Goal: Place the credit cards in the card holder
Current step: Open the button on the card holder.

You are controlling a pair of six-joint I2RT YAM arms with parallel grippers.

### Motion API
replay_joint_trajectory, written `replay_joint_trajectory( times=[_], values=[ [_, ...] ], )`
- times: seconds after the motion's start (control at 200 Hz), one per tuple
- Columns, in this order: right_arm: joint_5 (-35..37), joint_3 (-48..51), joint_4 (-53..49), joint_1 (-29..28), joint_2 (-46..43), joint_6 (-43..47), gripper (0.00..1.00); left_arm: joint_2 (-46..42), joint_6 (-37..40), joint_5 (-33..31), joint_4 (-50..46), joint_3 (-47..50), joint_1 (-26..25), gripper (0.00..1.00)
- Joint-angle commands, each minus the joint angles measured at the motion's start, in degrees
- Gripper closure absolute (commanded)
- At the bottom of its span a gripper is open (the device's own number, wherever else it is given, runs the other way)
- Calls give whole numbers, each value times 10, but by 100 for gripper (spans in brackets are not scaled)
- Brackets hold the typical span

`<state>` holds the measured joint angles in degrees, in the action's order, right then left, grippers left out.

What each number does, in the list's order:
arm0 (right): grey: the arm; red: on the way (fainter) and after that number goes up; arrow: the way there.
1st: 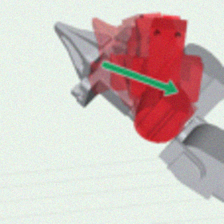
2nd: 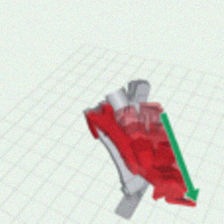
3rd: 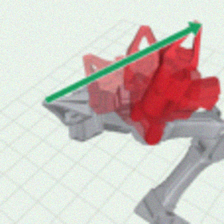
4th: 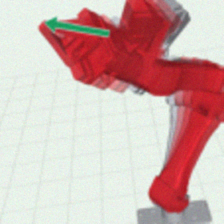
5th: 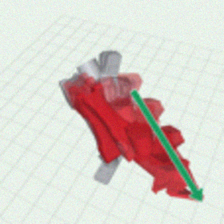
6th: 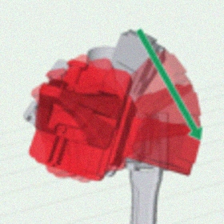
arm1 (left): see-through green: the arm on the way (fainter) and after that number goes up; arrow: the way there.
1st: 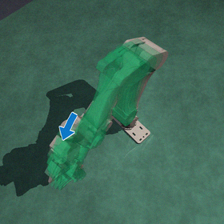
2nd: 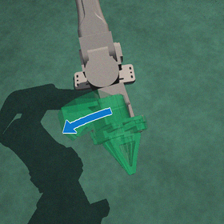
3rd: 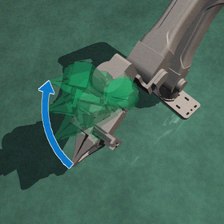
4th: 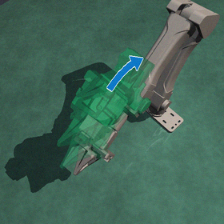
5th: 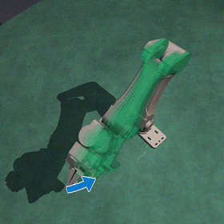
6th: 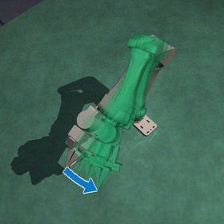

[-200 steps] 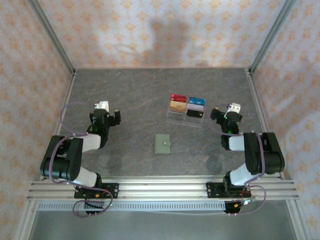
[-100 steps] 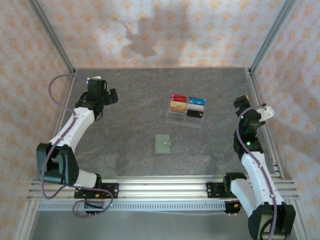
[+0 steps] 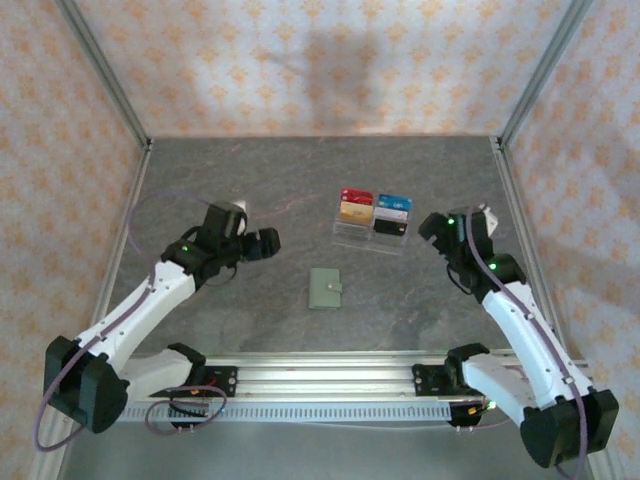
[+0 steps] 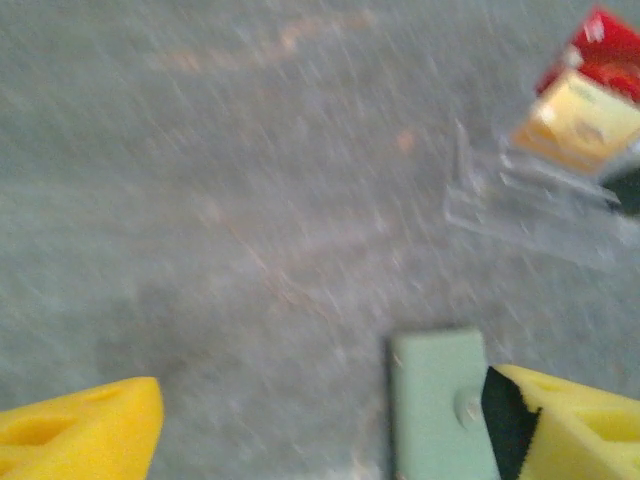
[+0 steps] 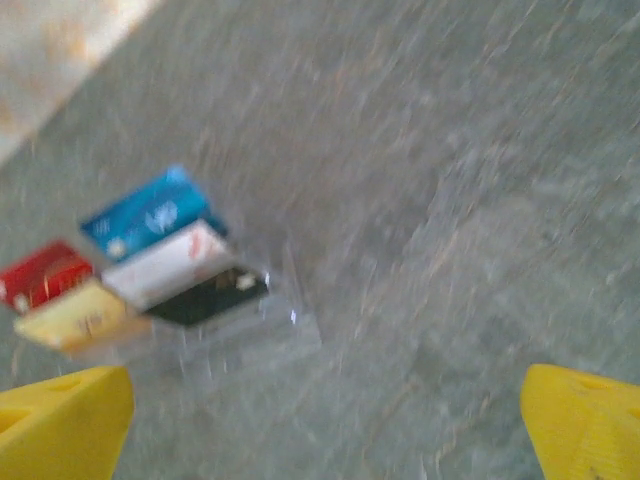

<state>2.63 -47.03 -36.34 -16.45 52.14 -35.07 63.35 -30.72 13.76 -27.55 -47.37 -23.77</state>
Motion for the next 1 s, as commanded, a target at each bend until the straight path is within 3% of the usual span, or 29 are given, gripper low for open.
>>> replay_joint_trajectory(
  times=[0.0, 0.155, 0.305, 0.475, 0.746, 0.996],
  values=[
    [19, 12, -59, -77, 22, -28, 1, -7, -65, 56, 40, 33, -43, 23],
    [55, 1, -44, -216, 102, -63, 7, 31, -101, 68, 105, 76, -90, 37],
    [56, -32, -9, -303, 209, -71, 16, 71, -117, 67, 154, 95, -125, 41],
    [16, -72, 42, -336, 300, -55, 30, 129, -122, 69, 188, 96, -141, 49],
    [-26, -141, 57, -366, 406, -38, 34, 191, -126, 36, 195, 89, -169, 59],
    [-22, -142, 51, -367, 446, -38, 40, 213, -132, -25, 186, 89, -201, 60]
  ],
)
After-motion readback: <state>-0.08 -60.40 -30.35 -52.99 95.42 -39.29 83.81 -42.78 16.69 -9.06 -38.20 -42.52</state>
